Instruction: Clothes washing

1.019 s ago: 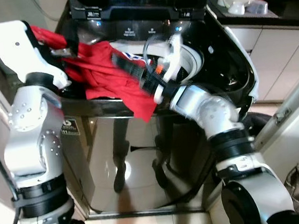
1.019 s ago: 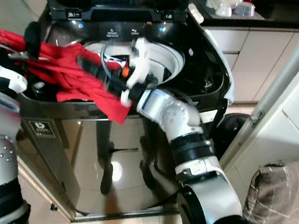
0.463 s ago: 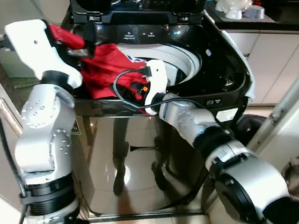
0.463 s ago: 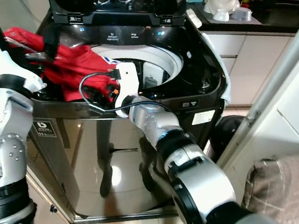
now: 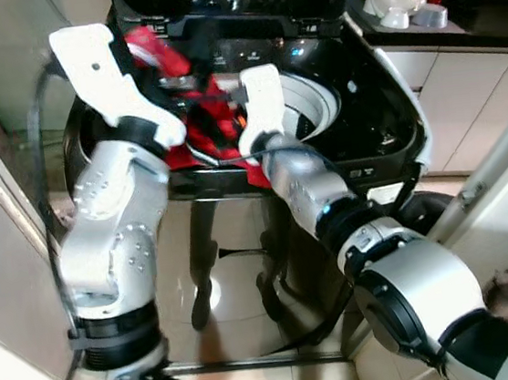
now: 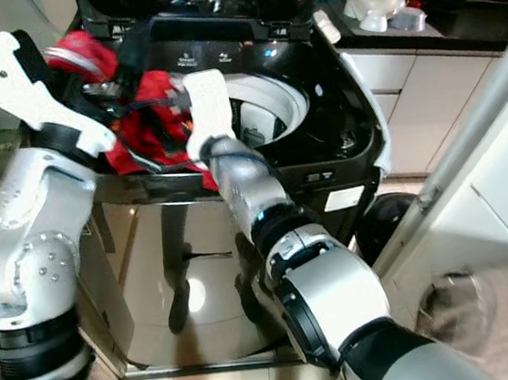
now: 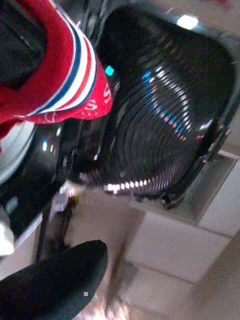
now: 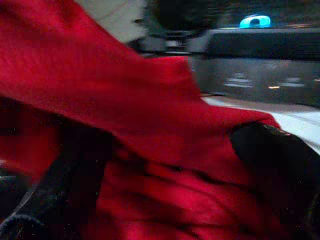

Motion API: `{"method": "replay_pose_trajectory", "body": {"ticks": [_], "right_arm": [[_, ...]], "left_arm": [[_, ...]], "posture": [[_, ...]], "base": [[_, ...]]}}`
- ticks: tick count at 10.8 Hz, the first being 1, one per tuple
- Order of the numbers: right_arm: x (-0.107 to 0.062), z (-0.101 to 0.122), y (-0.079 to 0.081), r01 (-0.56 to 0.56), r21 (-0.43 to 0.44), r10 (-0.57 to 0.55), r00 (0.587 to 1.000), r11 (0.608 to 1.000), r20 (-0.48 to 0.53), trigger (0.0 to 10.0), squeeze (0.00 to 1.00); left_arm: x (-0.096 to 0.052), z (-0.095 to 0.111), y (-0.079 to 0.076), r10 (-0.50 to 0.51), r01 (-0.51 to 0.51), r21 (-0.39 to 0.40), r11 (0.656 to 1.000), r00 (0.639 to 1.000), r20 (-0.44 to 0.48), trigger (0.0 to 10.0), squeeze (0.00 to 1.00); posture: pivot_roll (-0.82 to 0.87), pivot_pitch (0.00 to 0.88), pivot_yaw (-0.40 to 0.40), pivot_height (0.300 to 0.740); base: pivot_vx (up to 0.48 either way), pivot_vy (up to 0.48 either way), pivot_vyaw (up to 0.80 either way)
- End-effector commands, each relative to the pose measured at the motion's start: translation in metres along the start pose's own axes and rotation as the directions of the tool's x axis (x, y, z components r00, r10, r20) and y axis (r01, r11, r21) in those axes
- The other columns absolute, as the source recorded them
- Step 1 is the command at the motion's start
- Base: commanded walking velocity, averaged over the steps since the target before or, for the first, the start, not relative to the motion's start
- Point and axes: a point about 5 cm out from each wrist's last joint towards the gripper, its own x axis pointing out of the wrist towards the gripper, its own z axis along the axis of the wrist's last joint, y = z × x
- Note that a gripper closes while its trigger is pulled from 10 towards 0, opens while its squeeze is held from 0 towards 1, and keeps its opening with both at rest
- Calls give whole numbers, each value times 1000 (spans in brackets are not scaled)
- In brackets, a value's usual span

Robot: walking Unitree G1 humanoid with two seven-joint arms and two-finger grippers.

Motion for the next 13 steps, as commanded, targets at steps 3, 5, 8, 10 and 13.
{"method": "replay_pose_trajectory", "body": {"ticks": [3,5,8,10,13], "right_arm": [[0,19,-26,150,-104,-141,986,983,83,10000,0],[-8,29,-51,142,-34,-134,976,989,170,10000,0],[-44,45,-87,207,-35,-176,902,978,393,10000,0],[-56,30,-109,304,-43,-271,898,952,345,10000,0],[-49,50,-109,324,-116,-262,891,939,370,10000,0]], "left_arm": [[-12,-2,-8,-125,129,39,991,989,-77,10000,0],[-23,-20,15,23,43,378,925,985,-169,10000,0],[-40,-50,29,181,-88,393,915,962,-206,10000,0],[-40,-68,20,134,-14,429,903,959,-250,10000,0],[-38,-68,23,140,-23,433,901,960,-242,10000,0]], "posture": [[43,0,-109,740],[42,0,-120,740],[2,0,-100,740],[-30,0,-77,740],[-28,0,-72,740]], "base": [[0,0,0],[0,0,0],[0,0,0],[0,0,0],[0,0,0]]}}
